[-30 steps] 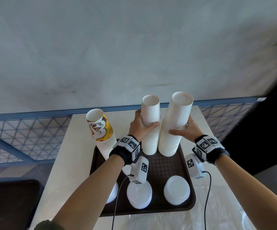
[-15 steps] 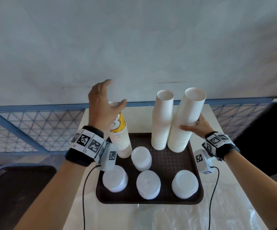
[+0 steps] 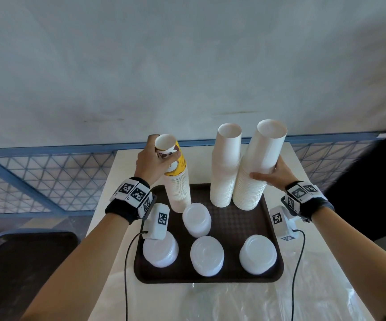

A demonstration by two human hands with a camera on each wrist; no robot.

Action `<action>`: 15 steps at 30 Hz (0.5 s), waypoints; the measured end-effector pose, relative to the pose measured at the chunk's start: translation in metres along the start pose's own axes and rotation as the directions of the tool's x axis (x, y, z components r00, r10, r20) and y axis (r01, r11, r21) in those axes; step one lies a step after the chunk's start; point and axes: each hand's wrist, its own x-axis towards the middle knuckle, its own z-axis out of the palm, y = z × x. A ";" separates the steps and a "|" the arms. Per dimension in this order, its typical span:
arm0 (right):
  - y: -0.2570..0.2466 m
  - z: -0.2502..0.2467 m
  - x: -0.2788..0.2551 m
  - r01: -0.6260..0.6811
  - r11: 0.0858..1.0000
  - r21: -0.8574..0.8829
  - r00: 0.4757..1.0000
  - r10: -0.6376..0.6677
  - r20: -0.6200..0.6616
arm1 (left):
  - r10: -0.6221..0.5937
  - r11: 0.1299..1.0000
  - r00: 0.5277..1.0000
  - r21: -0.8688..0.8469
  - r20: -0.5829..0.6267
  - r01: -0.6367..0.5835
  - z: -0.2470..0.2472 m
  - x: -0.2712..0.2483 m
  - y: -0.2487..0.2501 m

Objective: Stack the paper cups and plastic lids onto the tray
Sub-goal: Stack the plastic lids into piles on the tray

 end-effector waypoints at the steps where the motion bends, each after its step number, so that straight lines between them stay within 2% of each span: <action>1: 0.000 0.000 0.000 -0.002 1.000 0.002 1.000 0.002 -0.004 | 0.008 1.000 1.000 -0.007 0.011 -0.008 0.004 0.002 0.003; 7: 0.002 0.002 0.000 0.009 1.000 0.013 1.000 -0.009 -0.017 | 0.039 0.997 0.996 -0.068 0.083 -0.033 0.031 0.010 0.022; 15: 0.004 0.001 0.000 0.010 1.000 -0.008 1.000 -0.010 -0.021 | 0.058 0.994 0.993 -0.098 0.100 -0.048 0.048 0.013 0.032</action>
